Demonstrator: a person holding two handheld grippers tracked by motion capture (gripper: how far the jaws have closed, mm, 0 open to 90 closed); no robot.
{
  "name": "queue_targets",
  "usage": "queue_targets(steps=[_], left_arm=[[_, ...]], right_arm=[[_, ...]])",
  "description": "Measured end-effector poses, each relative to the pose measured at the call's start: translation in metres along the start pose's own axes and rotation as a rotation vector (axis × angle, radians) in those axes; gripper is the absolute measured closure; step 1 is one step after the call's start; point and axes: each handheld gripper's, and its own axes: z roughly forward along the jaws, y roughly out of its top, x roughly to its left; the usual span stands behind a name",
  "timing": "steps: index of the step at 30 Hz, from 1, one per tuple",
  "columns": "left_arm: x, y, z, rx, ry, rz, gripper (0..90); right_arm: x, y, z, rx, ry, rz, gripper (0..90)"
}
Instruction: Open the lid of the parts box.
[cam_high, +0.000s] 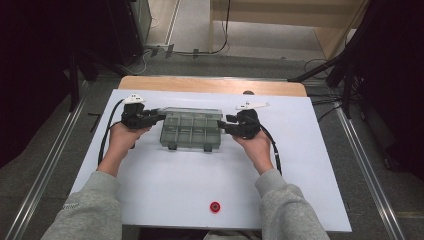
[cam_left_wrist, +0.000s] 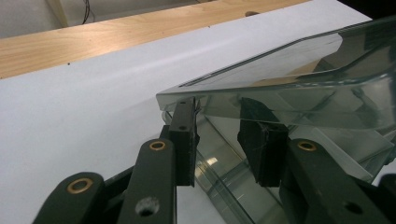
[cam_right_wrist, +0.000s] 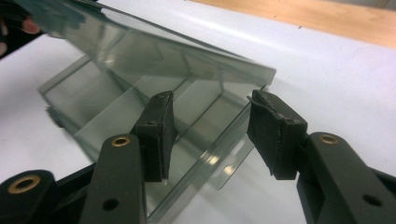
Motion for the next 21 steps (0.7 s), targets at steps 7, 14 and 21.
queue_targets(steps=[7,14,21], left_arm=[[0.0,0.0,0.0,0.0,-0.001,-0.003,66.5],[0.0,0.001,-0.001,-0.014,0.0,-0.014,66.3],[0.001,0.004,-0.001,-0.02,0.006,-0.023,64.0]], right_arm=[[-0.008,0.006,0.011,-0.017,-0.004,0.0,54.6],[-0.005,0.012,0.015,-0.041,-0.015,-0.026,57.3],[-0.005,0.012,0.016,-0.066,-0.015,-0.009,59.9]])
